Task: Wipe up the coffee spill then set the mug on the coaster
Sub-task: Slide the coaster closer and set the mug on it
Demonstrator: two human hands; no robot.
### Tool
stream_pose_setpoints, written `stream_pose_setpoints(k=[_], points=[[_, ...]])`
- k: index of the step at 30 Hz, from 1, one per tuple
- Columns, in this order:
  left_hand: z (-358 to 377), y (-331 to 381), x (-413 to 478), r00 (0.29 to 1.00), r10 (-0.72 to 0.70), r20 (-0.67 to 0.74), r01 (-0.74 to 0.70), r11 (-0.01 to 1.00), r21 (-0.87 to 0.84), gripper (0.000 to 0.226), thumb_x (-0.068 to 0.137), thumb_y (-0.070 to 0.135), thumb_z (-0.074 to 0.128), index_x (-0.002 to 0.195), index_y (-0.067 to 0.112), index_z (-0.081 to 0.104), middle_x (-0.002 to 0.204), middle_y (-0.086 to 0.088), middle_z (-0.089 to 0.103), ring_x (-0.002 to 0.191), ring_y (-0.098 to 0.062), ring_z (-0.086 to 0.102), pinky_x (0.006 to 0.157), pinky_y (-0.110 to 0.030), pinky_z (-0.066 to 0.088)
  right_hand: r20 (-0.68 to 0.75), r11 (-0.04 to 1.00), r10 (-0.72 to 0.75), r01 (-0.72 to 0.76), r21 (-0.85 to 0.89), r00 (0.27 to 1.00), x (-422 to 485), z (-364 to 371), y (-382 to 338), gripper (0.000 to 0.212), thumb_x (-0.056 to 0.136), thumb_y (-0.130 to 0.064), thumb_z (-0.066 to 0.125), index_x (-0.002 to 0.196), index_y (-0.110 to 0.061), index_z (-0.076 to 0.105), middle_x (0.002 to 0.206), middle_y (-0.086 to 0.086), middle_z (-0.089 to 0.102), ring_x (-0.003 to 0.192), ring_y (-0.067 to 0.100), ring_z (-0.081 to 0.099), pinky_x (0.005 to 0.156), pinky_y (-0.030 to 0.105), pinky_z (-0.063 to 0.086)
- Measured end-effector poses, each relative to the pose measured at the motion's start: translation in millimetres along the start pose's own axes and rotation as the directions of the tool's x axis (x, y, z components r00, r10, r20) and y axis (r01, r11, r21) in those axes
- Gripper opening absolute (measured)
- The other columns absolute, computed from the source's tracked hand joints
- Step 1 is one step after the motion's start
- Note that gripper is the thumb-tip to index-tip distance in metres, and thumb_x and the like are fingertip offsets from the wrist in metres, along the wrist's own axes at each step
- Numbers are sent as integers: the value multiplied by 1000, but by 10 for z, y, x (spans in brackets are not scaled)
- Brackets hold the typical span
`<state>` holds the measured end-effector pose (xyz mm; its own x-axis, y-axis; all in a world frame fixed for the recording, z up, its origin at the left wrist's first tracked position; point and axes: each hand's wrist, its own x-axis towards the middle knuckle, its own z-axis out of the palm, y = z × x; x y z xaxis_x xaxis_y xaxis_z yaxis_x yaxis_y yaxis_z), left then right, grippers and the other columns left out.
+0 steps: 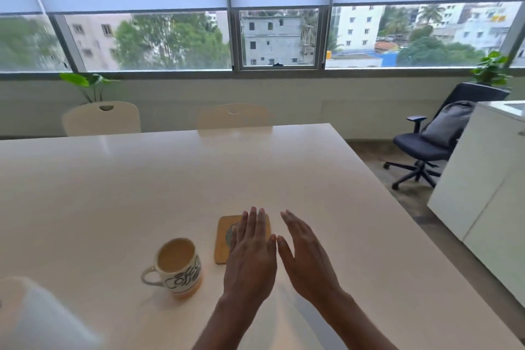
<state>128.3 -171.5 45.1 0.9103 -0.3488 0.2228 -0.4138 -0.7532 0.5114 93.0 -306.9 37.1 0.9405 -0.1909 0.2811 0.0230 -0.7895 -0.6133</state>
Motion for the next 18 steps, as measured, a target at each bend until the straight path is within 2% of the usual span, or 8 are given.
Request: stream_pose_setpoints(k=[3,6,9,15,18], points=[[68,-299,97,997,-64,52,62,998,33,61,112,29,21,166,15,-3,177,-4,-5,161,-16,-11,131,-36,-1,70,999,21,-19,-29,997,168,313,-38,59,110,-33,49,165,-23,32,173,-1,34,159,15,30,129,32,28],[184,-542,164,988,-117,104,113,992,49,63,111,18,25,165,10,-6,176,-8,-8,161,-19,-12,131,-38,0,97,997,67,-63,-49,993,280,539,-32,59,110,-33,49,165,-18,33,173,3,34,160,18,29,129,34,28],[305,-726,185,984,-150,97,142,986,89,66,108,11,29,166,10,-4,176,-11,-8,162,-23,-12,131,-42,1,103,989,125,-117,-86,987,330,686,-3,57,110,-35,48,164,-18,35,172,6,34,160,22,29,128,36,29],[407,-927,183,973,-215,89,199,967,160,59,111,25,24,167,16,8,177,-8,2,162,-31,-4,130,-49,6,88,978,153,-138,-159,984,356,852,-10,48,107,-30,58,154,-23,54,158,8,53,148,24,44,120,35,40],[426,-985,167,974,-201,106,181,969,171,58,111,27,24,167,18,11,176,-9,5,162,-31,-3,130,-47,8,62,976,162,-150,-160,985,324,913,-13,40,104,-22,63,145,-21,65,148,10,62,138,25,51,114,35,47]])
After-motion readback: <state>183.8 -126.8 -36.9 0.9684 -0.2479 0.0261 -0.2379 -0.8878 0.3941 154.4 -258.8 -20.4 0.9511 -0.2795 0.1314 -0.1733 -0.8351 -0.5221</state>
